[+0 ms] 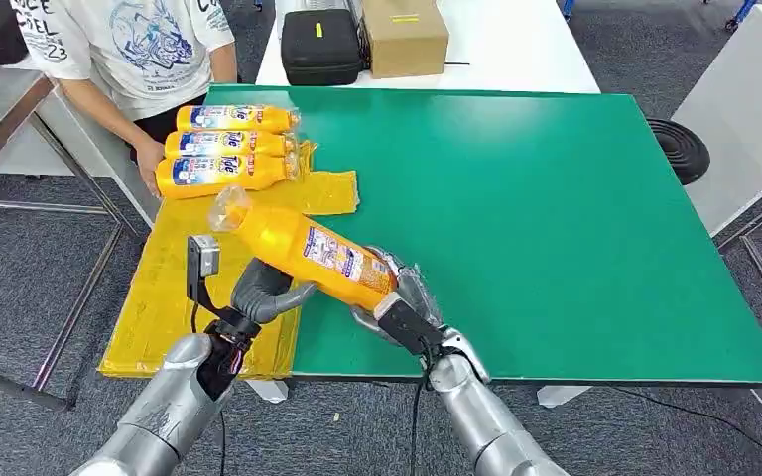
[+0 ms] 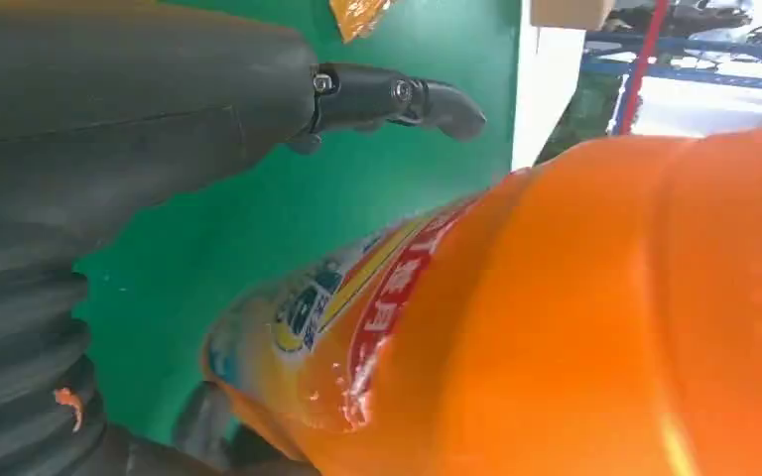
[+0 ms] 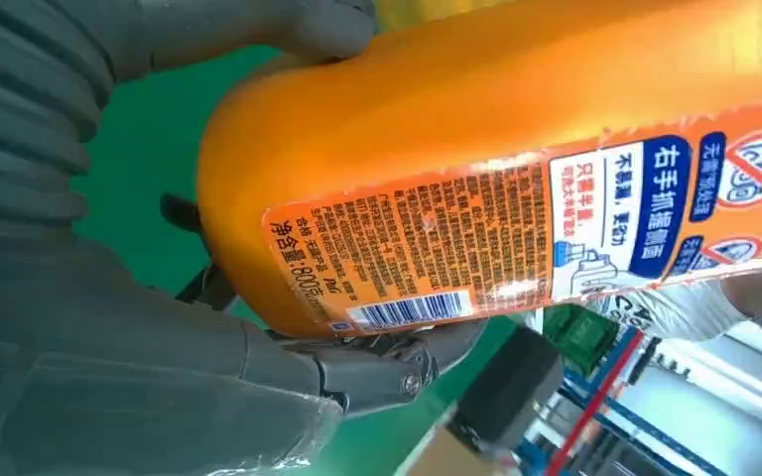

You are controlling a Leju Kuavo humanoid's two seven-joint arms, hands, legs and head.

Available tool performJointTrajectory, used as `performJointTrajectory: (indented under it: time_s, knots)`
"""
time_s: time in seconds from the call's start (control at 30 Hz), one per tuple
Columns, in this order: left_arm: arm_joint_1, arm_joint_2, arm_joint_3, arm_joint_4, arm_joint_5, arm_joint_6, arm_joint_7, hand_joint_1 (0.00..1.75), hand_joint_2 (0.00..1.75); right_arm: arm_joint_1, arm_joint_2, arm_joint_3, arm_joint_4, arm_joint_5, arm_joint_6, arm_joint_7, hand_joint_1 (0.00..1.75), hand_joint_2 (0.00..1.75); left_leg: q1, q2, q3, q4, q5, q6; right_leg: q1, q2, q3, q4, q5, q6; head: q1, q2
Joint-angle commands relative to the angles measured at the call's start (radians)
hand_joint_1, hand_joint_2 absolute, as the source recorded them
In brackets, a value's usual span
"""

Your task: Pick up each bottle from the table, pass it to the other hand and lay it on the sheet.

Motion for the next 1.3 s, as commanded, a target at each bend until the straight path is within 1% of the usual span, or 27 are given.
performJointTrajectory:
  time_s: [0.03, 0.07, 0.1, 0.17, 0.27, 0.33, 0.47, 0.53, 0.57, 0.63, 0.73, 0.8, 0.83, 0.87, 0.9, 0.93, 1.03, 1.07, 1.1, 1.17, 1.2, 1.23, 1.27, 1.3]
  knots:
    - [-0.038, -0.006, -0.019, 0.026, 0.023, -0.003, -0.008, 0.00, 1.75, -0.055, 0.002, 0.094, 0.145, -0.020, 0.006, -0.001, 1.75, 1.75, 0.001, 0.001, 0.005, 0.000, -0.003, 0.000, 0.001, 0.000, 0.005, -0.001, -0.002, -0.002, 0.000, 0.000]
    - [-0.037, -0.004, -0.018, 0.024, 0.023, -0.004, -0.009, 0.00, 1.75, -0.055, 0.001, 0.095, 0.145, -0.022, 0.007, -0.001, 1.75, 1.75, 0.000, 0.001, 0.003, 0.000, -0.002, 0.000, 0.001, 0.000, 0.004, -0.001, -0.001, -0.002, 0.000, 0.000]
    - [-0.028, 0.004, -0.016, 0.009, 0.023, -0.009, -0.011, 0.00, 1.75, -0.059, -0.003, 0.100, 0.150, -0.037, -0.004, -0.001, 1.75, 1.75, 0.000, 0.001, 0.006, 0.000, -0.003, 0.000, 0.001, 0.000, 0.006, -0.001, -0.002, -0.003, 0.000, 0.000]
    - [-0.018, 0.017, -0.016, -0.002, 0.035, -0.045, -0.015, 0.00, 1.75, -0.060, -0.012, 0.100, 0.146, -0.051, -0.006, -0.001, 1.75, 1.75, 0.000, 0.001, 0.003, 0.000, -0.001, 0.000, 0.001, 0.000, 0.003, -0.001, -0.001, -0.002, 0.000, 0.000]
    - [0.003, 0.038, -0.012, -0.016, 0.037, -0.081, -0.030, 0.00, 1.75, -0.062, -0.026, 0.092, 0.137, -0.075, -0.007, -0.001, 1.75, 1.75, 0.000, 0.001, 0.006, 0.000, -0.003, 0.000, 0.001, 0.000, 0.007, -0.001, -0.002, -0.003, 0.000, 0.000]
    - [0.016, 0.052, -0.010, -0.030, 0.028, -0.113, -0.042, 0.00, 1.75, -0.059, -0.039, 0.082, 0.126, -0.099, -0.011, -0.001, 1.75, 1.75, 0.000, 0.002, 0.005, -0.001, -0.002, 0.000, 0.000, 0.001, 0.004, -0.001, -0.001, -0.002, 0.000, 0.000]
    - [0.028, 0.057, 0.004, -0.043, 0.018, -0.125, -0.044, 0.00, 1.75, -0.055, -0.054, 0.076, 0.104, -0.127, -0.011, -0.001, 1.75, 1.75, 0.000, 0.002, 0.005, 0.000, -0.002, 0.000, 0.001, 0.000, 0.006, -0.001, -0.002, -0.002, 0.000, 0.000]
    - [0.026, 0.055, 0.005, -0.045, 0.020, -0.137, -0.041, 0.00, 1.75, -0.058, -0.057, 0.078, 0.104, -0.131, 0.002, -0.001, 1.75, 1.75, 0.000, 0.001, 0.005, 0.000, -0.002, 0.000, 0.001, 0.000, 0.005, -0.001, -0.002, -0.002, 0.000, 0.000]
    - [0.026, 0.055, 0.005, -0.045, 0.020, -0.137, -0.041, 0.00, 1.75, -0.058, -0.057, 0.078, 0.104, -0.131, 0.002, -0.001, 1.75, 1.75, 0.000, 0.001, 0.007, 0.000, -0.003, 0.000, 0.001, 0.000, 0.008, -0.001, -0.003, -0.003, 0.000, 0.000]
    - [0.023, 0.044, 0.004, -0.049, 0.029, -0.154, -0.040, 0.00, 1.75, -0.062, -0.050, 0.089, 0.123, -0.117, 0.003, -0.001, 1.75, 1.75, 0.000, 0.001, 0.003, 0.000, -0.001, 0.000, 0.000, 0.000, 0.003, 0.000, -0.001, -0.002, 0.000, 0.000]
    - [0.024, 0.040, -0.007, -0.071, 0.025, -0.171, -0.046, 0.00, 1.75, -0.062, -0.040, 0.096, 0.126, -0.119, 0.006, -0.001, 1.75, 1.75, 0.001, 0.001, 0.009, 0.000, -0.004, 0.000, 0.001, 0.000, 0.009, 0.000, -0.004, -0.004, 0.000, 0.000]
    - [0.026, 0.036, -0.008, -0.082, 0.027, -0.172, -0.046, 0.00, 1.75, -0.062, -0.037, 0.096, 0.128, -0.119, 0.004, -0.001, 1.75, 1.75, 0.000, 0.001, 0.002, 0.000, -0.001, 0.000, 0.000, 0.000, 0.002, 0.000, -0.001, -0.002, 0.000, 0.000]
    - [0.033, 0.035, -0.011, -0.105, 0.027, -0.174, -0.044, 0.14, 1.75, -0.062, -0.036, 0.101, 0.126, -0.120, 0.005, -0.001, 1.75, 1.75, 0.001, 0.001, 0.005, 0.000, -0.003, 0.000, 0.001, 0.000, 0.006, 0.000, -0.002, -0.003, 0.000, 0.000]
    - [0.034, 0.033, -0.012, -0.111, 0.027, -0.173, -0.044, 0.17, 1.75, -0.062, -0.035, 0.102, 0.126, -0.120, 0.006, -0.001, 1.75, 1.75, 0.000, 0.001, 0.003, 0.000, -0.002, 0.000, 0.001, 0.000, 0.004, 0.000, -0.002, -0.002, 0.000, 0.000]
    - [0.039, 0.031, -0.019, -0.136, 0.025, -0.173, -0.039, 0.09, 1.75, -0.063, -0.034, 0.104, 0.128, -0.121, 0.007, -0.001, 1.75, 1.75, 0.000, 0.001, 0.006, 0.000, -0.003, 0.000, 0.001, 0.000, 0.006, 0.000, -0.003, -0.003, 0.000, 0.000]
    - [0.040, 0.031, -0.025, -0.146, 0.024, -0.178, -0.036, 0.00, 1.75, -0.063, -0.034, 0.106, 0.128, -0.120, 0.009, -0.001, 1.75, 1.75, 0.000, 0.001, 0.003, 0.000, -0.002, 0.000, 0.001, 0.000, 0.004, 0.000, -0.002, -0.002, 0.000, 0.000]
    - [0.035, 0.018, -0.036, -0.163, 0.032, -0.181, -0.022, 0.00, 1.75, -0.065, -0.032, 0.113, 0.134, -0.118, 0.014, -0.001, 1.75, 1.75, 0.001, 0.001, 0.006, 0.001, -0.004, 0.000, 0.001, -0.001, 0.007, 0.000, -0.003, -0.003, 0.000, 0.000]
    - [0.031, 0.014, -0.037, -0.163, 0.034, -0.179, -0.017, 0.00, 1.75, -0.064, -0.031, 0.114, 0.134, -0.118, 0.012, -0.001, 1.75, 1.75, 0.000, 0.000, 0.004, 0.000, -0.002, 0.000, 0.001, -0.001, 0.004, 0.000, -0.002, -0.002, 0.000, 0.000]
    - [0.029, 0.010, -0.037, -0.161, 0.037, -0.176, -0.011, 0.00, 1.75, -0.066, -0.030, 0.115, 0.138, -0.116, 0.015, -0.001, 1.75, 1.75, 0.001, 0.000, 0.007, 0.001, -0.003, 0.000, 0.001, -0.001, 0.007, 0.000, -0.003, -0.003, 0.000, 0.000]
    - [0.015, -0.001, -0.039, -0.154, 0.045, -0.170, 0.006, 0.00, 1.75, -0.065, -0.028, 0.121, 0.141, -0.115, 0.020, -0.001, 1.75, 1.75, 0.000, -0.001, 0.002, 0.000, -0.001, 0.000, 0.001, -0.002, 0.002, 0.000, -0.001, -0.002, 0.000, 0.000]
    - [0.003, -0.006, -0.042, -0.146, 0.047, -0.161, 0.011, 0.00, 1.75, -0.064, -0.026, 0.125, 0.144, -0.111, 0.017, -0.001, 1.75, 1.75, 0.000, -0.001, 0.004, 0.000, -0.002, 0.000, 0.001, -0.002, 0.005, 0.000, -0.002, -0.002, 0.000, 0.000]
    - [-0.007, -0.010, -0.044, -0.140, 0.046, -0.155, 0.015, 0.00, 1.75, -0.064, -0.024, 0.126, 0.147, -0.110, 0.019, -0.001, 1.75, 1.75, 0.000, -0.001, 0.002, 0.000, -0.001, 0.000, 0.001, -0.002, 0.003, 0.000, -0.001, -0.002, 0.000, 0.000]
    - [-0.013, -0.013, -0.044, -0.137, 0.046, -0.152, 0.018, 0.00, 1.75, -0.064, -0.024, 0.127, 0.147, -0.110, 0.018, -0.001, 1.75, 1.75, 0.001, -0.001, 0.005, 0.001, -0.002, 0.000, 0.001, -0.002, 0.006, 0.000, -0.003, -0.003, 0.000, 0.000]
    - [-0.023, -0.017, -0.044, -0.130, 0.046, -0.146, 0.021, 0.00, 1.75, -0.063, -0.024, 0.129, 0.150, -0.108, 0.020, -0.001, 1.75, 1.75, 0.001, -0.001, 0.002, 0.001, -0.001, 0.000, 0.001, -0.002, 0.003, 0.000, -0.002, -0.002, 0.000, 0.000]
